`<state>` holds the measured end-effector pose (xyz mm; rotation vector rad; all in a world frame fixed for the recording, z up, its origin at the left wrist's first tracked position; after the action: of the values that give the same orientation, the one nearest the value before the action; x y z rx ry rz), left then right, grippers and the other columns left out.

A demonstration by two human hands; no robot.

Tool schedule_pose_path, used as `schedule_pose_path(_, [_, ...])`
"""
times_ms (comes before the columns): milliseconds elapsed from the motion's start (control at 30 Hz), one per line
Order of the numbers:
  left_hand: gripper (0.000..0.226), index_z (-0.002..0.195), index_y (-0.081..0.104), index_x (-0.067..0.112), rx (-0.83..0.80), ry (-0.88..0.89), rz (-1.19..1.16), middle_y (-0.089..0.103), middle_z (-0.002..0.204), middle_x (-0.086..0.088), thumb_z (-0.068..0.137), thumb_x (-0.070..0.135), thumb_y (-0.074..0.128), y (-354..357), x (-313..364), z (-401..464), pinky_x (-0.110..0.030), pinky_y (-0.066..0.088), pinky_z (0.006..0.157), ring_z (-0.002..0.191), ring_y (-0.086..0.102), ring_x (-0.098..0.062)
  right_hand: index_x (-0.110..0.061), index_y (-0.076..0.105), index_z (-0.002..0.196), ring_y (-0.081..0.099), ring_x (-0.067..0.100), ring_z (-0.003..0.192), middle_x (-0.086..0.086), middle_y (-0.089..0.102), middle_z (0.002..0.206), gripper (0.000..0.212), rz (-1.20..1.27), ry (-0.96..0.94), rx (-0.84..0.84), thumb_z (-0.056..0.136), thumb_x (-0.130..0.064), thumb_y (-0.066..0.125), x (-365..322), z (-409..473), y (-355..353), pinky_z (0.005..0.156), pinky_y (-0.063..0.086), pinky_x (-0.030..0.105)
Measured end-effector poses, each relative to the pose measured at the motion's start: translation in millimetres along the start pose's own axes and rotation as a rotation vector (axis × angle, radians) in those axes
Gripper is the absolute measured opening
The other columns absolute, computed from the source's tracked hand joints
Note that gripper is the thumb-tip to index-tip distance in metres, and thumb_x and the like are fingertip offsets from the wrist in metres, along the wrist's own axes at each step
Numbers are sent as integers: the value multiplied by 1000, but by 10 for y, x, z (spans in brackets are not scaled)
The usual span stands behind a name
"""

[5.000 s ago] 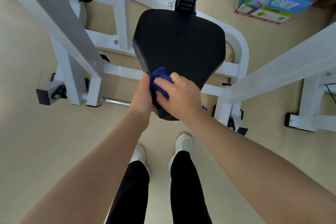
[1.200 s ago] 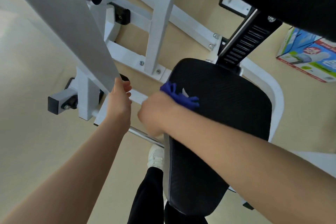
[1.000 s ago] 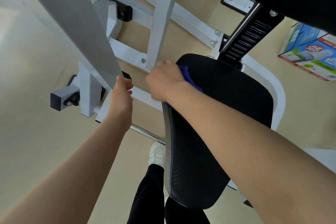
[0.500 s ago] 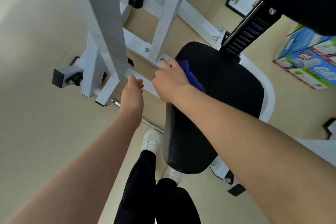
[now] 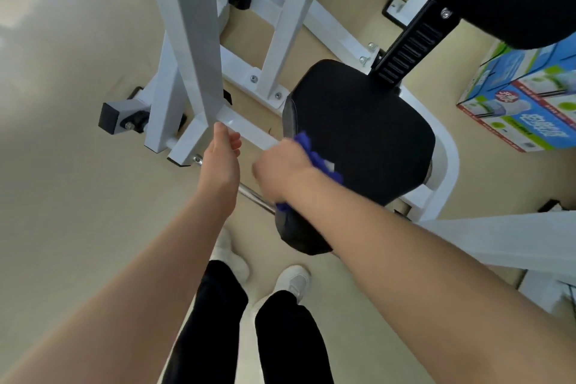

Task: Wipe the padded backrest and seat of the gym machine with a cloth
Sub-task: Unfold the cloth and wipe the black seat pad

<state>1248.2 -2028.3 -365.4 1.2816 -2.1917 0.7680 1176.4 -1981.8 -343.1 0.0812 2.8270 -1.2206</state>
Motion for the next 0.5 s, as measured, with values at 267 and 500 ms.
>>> schedule_pose_path(267, [51, 111, 58, 13, -87, -24, 110, 59, 113, -1, 96, 47, 23, -33, -105, -182, -40, 38, 104, 107, 54, -17, -20, 58, 94, 54, 19, 81, -1, 62, 95, 18, -193, -159, -16, 92, -12, 42, -616, -413, 328, 68, 31, 30])
schedule_pose_path(500, [49, 110, 57, 15, -200, 20, 197, 58, 115, -1, 96, 47, 22, -111, -157, -355, -42, 39, 103, 104, 54, -17, -17, 67, 96, 58, 22, 87, -1, 68, 95, 30, -710, -392, -127, 74, 0, 56, -828, -668, 852, 82, 42, 34])
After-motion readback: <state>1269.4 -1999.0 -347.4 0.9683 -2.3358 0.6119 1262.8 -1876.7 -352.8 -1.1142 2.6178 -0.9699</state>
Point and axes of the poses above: each hand's wrist, its own z-axis towards the middle knuckle, its own y-axis out of the palm, x = y × z, the point moved 3 cm from there along z, towards the middle knuckle
